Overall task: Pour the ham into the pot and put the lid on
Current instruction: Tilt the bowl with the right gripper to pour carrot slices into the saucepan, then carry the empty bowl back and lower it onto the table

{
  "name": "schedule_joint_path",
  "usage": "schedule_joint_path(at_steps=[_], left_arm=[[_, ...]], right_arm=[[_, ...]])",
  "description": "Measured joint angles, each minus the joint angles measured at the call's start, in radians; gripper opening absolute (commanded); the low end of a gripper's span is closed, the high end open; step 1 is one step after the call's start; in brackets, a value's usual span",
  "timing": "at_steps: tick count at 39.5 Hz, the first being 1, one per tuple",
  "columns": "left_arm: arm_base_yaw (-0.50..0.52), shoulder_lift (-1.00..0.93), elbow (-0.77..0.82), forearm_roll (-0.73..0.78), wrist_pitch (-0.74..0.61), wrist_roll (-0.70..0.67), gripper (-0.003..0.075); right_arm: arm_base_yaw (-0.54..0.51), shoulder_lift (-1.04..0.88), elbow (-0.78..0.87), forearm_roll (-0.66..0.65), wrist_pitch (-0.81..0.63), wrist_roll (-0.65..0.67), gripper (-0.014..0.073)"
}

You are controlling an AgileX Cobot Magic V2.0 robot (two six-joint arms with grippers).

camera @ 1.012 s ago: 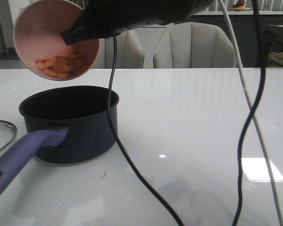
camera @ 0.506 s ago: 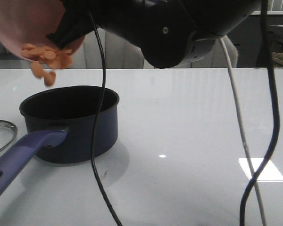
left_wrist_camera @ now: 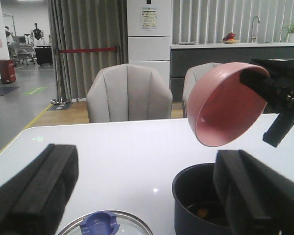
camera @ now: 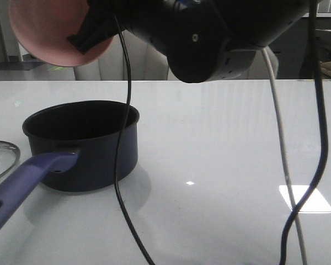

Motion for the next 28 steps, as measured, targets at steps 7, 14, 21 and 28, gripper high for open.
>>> schedule_joint_path(at_steps=[7,14,21,28], left_arm=[[0.0,0.0,0.0,0.0,0.0,0.0,0.0604],[0.0,0.0,0.0,0.0,0.0,0.0,0.0604],[0.0,0.0,0.0,0.0,0.0,0.0,0.0604],[0.0,0.0,0.0,0.0,0.0,0.0,0.0604]], right_arm=[[0.015,0.0,0.004,0.098,0.02,0.07,0.0135],[0.025,-0.035,0.004,0.308,0.207,0.266,0.0135],[0.025,-0.133,-0.012,0.403,0.571,0.332,0.0135],[0.011,-0.225,-0.046,0.403,0.965,0.338,0.0135]])
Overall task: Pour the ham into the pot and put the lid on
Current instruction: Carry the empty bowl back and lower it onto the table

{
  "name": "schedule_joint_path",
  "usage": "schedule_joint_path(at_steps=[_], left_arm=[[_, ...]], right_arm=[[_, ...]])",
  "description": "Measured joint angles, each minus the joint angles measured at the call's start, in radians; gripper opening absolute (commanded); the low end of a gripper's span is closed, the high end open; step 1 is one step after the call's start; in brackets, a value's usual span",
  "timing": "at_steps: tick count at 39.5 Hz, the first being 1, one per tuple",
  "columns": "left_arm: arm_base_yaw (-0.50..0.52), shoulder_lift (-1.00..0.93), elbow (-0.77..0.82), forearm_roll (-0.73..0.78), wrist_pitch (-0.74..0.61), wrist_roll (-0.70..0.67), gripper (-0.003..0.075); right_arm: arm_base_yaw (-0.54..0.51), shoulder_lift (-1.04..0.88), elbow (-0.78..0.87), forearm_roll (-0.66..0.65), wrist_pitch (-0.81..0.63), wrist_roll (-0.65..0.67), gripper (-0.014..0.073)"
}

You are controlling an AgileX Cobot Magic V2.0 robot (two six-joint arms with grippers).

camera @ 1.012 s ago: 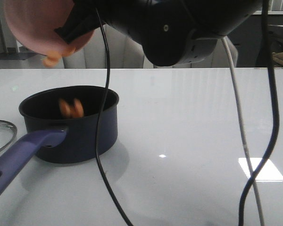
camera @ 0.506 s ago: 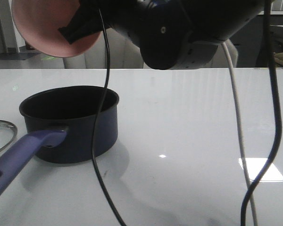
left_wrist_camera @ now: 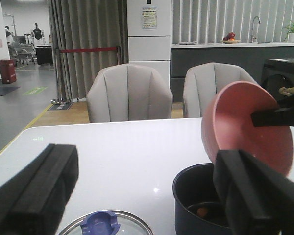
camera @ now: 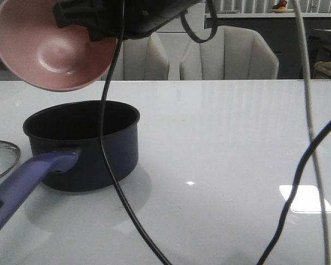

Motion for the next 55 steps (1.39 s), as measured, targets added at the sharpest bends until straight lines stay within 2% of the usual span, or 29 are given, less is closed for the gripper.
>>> schedule_joint_path(at_steps=[7,16,28,34,42,55], left_arm=[[0.0,0.0,0.0,0.0,0.0,0.0,0.0604],[0.0,0.0,0.0,0.0,0.0,0.0,0.0604],[0.0,0.0,0.0,0.0,0.0,0.0,0.0604],[0.0,0.0,0.0,0.0,0.0,0.0,0.0604],[0.0,0.0,0.0,0.0,0.0,0.0,0.0603],[0.0,0.0,0.0,0.0,0.0,0.0,0.0604]], right_arm=[[-0.072,-0.071,-0.007,-0.004,0.304,-0.002,0.0135],[-0.235,-0.169,-0.008,-0.052,0.553,0.009,0.0135],[-0.479,-0.198,-0.009,-0.232,0.859,0.228,0.0135],[-0.566,-0.194,-0.009,-0.248,0.94,0.254,0.0135],[-0.63,-0.144,-0.009,-0.251,0.984,0.256,0.0135],[-0.642,0.014,-0.009,-0.252,0.949,0.256,0.0137]])
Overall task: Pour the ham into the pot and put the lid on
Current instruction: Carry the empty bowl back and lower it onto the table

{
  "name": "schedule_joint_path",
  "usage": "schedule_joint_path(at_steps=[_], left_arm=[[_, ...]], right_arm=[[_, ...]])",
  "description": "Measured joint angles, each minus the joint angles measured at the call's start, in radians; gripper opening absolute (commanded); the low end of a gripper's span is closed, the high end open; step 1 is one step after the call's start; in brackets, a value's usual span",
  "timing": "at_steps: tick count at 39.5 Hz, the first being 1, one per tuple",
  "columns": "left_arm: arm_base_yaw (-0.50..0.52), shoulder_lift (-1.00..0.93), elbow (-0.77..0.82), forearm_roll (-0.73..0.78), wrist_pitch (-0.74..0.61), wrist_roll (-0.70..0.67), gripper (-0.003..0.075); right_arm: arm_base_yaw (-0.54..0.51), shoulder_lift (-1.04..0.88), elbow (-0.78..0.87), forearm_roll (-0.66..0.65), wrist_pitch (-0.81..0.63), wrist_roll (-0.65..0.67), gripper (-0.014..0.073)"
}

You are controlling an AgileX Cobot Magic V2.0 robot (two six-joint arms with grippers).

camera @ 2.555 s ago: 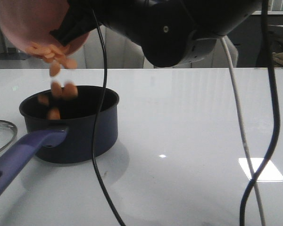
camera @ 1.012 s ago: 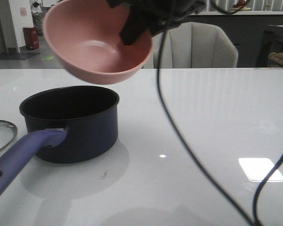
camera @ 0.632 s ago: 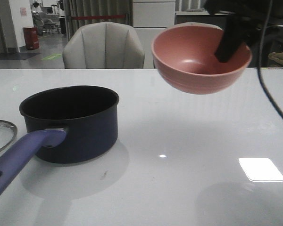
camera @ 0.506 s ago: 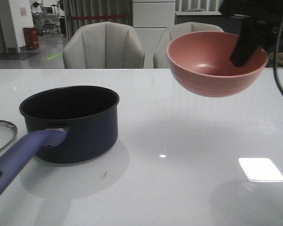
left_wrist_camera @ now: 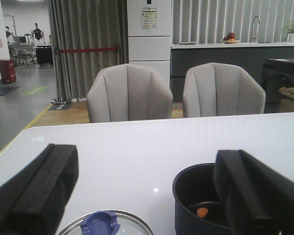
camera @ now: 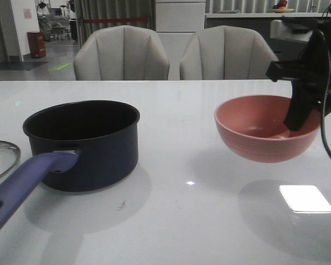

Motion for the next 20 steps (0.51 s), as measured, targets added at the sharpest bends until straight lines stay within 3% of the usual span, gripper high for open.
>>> schedule_joint_path(at_steps=[6,14,20], left_arm=[[0.0,0.0,0.0,0.0,0.0,0.0,0.0603],[0.0,0.0,0.0,0.0,0.0,0.0,0.0604],[0.0,0.0,0.0,0.0,0.0,0.0,0.0604]], right_arm=[[0.0,0.058,0.0,-0.004,-0.024,0.0,0.0214],[0.0,0.113,-0.009,-0.006,-0.049,0.004,0.0435],[0.0,0.119,-0.014,-0.03,-0.061,0.004,0.0467]])
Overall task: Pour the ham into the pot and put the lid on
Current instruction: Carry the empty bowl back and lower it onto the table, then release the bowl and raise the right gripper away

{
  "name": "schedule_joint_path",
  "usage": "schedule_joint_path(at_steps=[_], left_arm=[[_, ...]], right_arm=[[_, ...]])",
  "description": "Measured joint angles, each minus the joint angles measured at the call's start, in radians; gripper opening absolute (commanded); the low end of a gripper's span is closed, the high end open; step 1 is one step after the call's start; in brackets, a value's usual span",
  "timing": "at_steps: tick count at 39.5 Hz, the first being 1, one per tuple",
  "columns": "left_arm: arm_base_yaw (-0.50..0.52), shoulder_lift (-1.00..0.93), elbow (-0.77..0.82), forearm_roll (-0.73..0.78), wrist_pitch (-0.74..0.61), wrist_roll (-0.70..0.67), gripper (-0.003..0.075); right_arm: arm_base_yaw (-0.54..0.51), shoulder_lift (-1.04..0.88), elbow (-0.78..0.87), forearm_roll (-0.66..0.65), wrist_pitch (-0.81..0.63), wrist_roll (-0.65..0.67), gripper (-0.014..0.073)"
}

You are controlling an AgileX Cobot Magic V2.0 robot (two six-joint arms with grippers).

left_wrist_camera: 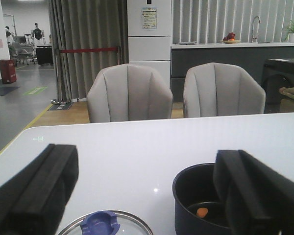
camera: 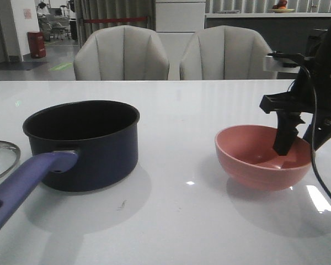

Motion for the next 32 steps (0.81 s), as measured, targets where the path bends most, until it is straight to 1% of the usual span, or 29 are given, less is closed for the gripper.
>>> schedule_joint_path(at_steps=[7,12,16,21,26,32], left_arm=[[0.0,0.0,0.0,0.0,-0.001,0.0,0.0604],[0.0,0.0,0.0,0.0,-0.001,0.0,0.0604],[0.0,0.0,0.0,0.0,-0.001,0.0,0.0604],[0.0,0.0,0.0,0.0,-0.001,0.0,0.0604],[0.0,0.0,0.0,0.0,-0.002,0.0,0.0603],[0.0,0.0,0.0,0.0,-0.007,0.0,0.0603]], right_arm=[[0.0,-0.054,-0.005,-0.031,0.019,-0.004,0.0467],[0.0,-0.147,-0.005,-0.038,0.055,-0.052,0.0467],[0.0,-0.229,0.022,-0.039,0.056,-0.09,0.0467],[0.0,-0.388,0.106,-0.037,-0.005,-0.107,0.0467],[0.0,-0.572,0.233,0.007,-0.11,-0.109,0.0467],[0.045,-0.777,0.379,0.04,-0.248,-0.109,0.0467]])
